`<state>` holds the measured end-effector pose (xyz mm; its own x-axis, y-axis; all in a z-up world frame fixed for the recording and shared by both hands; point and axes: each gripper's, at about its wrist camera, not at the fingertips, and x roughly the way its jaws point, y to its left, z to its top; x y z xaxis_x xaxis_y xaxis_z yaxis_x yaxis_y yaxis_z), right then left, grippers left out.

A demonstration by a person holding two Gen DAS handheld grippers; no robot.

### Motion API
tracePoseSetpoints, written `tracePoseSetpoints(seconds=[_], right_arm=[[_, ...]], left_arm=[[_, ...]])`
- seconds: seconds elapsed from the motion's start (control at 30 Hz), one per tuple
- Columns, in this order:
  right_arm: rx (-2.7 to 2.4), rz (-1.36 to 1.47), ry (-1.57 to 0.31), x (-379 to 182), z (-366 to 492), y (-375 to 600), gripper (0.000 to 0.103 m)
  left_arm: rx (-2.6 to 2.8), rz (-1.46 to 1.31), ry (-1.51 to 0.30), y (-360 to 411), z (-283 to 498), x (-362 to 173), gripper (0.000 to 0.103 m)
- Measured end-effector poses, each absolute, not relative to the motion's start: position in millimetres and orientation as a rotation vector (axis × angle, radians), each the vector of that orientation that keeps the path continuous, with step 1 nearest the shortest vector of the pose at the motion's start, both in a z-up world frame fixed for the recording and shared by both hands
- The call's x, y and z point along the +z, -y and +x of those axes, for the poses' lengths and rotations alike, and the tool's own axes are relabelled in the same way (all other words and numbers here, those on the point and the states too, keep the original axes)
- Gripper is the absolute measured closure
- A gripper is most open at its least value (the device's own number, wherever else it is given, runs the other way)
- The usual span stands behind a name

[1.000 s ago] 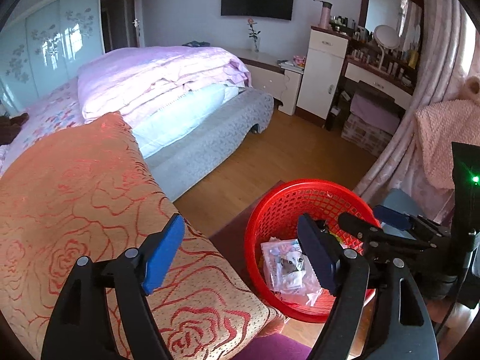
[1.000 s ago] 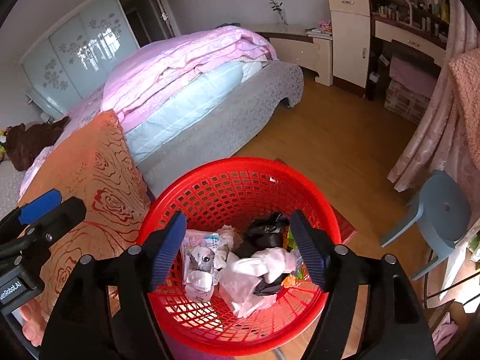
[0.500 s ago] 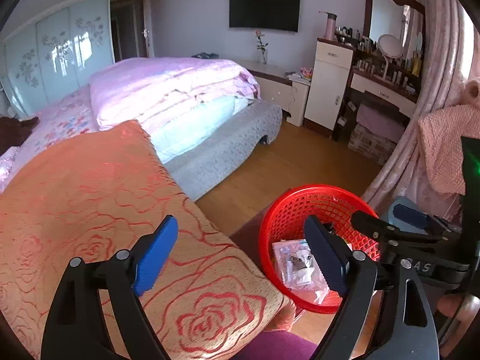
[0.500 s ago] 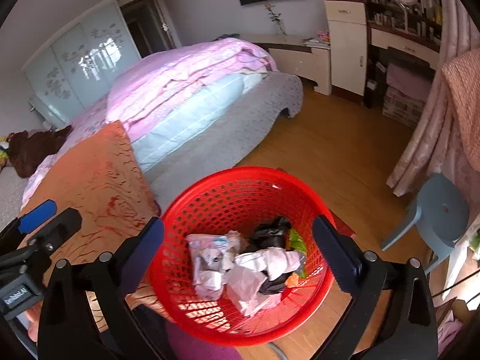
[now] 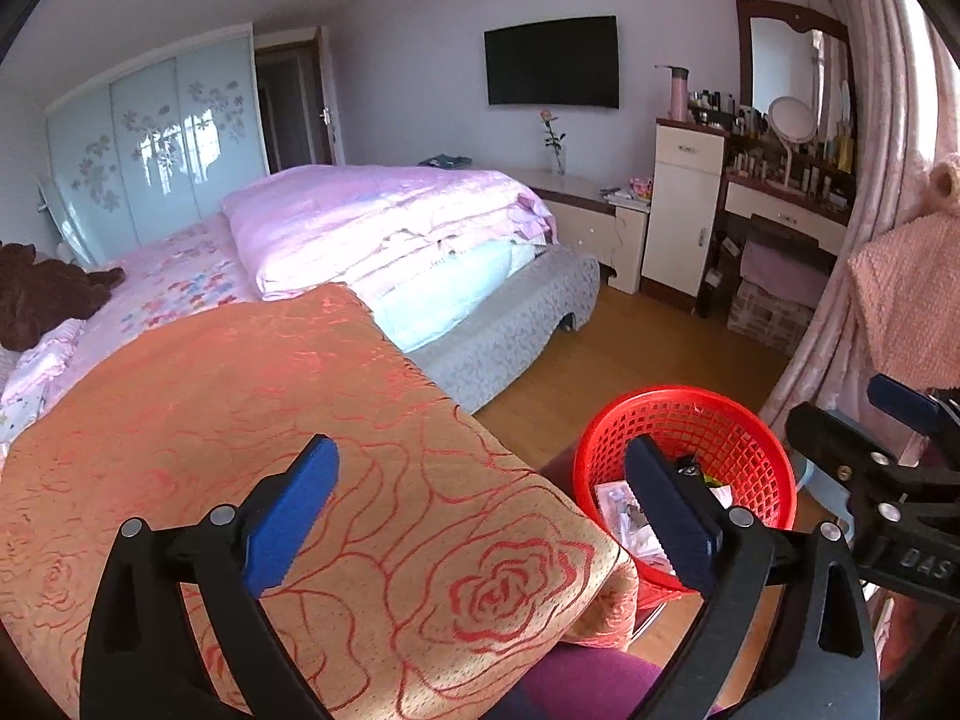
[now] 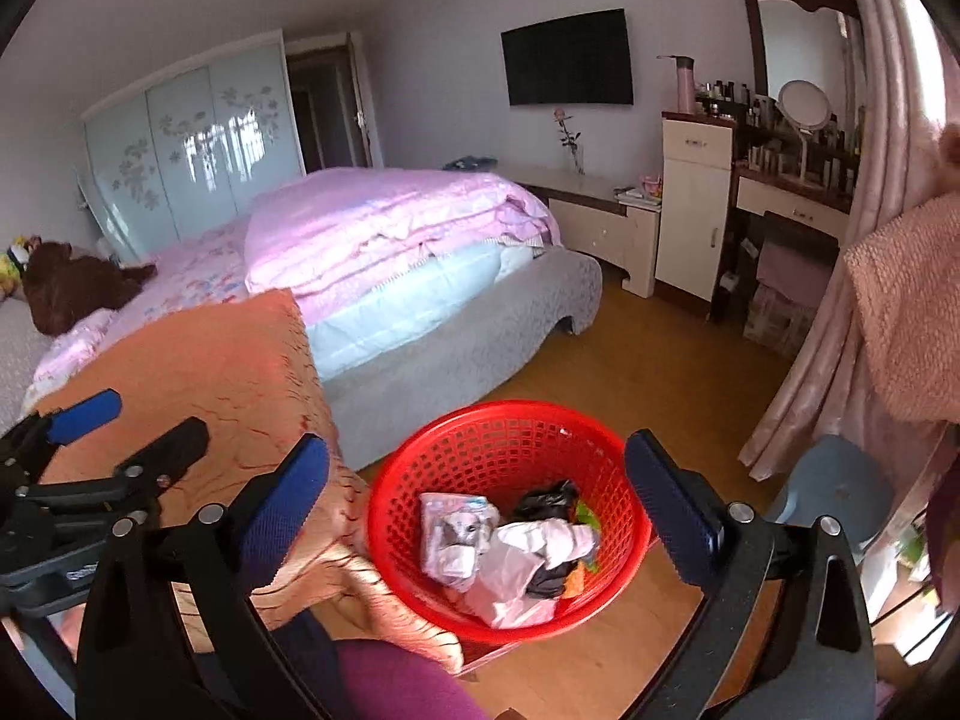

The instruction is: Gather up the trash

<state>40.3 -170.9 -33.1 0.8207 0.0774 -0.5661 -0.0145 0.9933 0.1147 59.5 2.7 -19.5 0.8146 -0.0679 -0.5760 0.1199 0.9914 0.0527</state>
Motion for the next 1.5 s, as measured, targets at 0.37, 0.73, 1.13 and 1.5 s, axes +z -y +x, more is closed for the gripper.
tracePoseSetpoints(seconds=[0.37,0.73,1.13,1.5], right_arm=[[0.048,0.14,-0.644,-40,25,163,0.007],[0.037,0.128,-0.625,-39,22,162,0.007],[0.039,0.132,-0.629,-40,22,163,0.007],[0.039,0.133,-0.633,-42,23,162,0.007]], left_arm=[[-0.067,0.079,-0.628,-18,39,-29,0.01],[-0.066,0.063,-0.634,-24,38,-29,0.01],[-0.062,0.059,-0.634,-22,38,-26,0.01],[-0.059,0.051,-0.637,-23,38,-22,0.01]])
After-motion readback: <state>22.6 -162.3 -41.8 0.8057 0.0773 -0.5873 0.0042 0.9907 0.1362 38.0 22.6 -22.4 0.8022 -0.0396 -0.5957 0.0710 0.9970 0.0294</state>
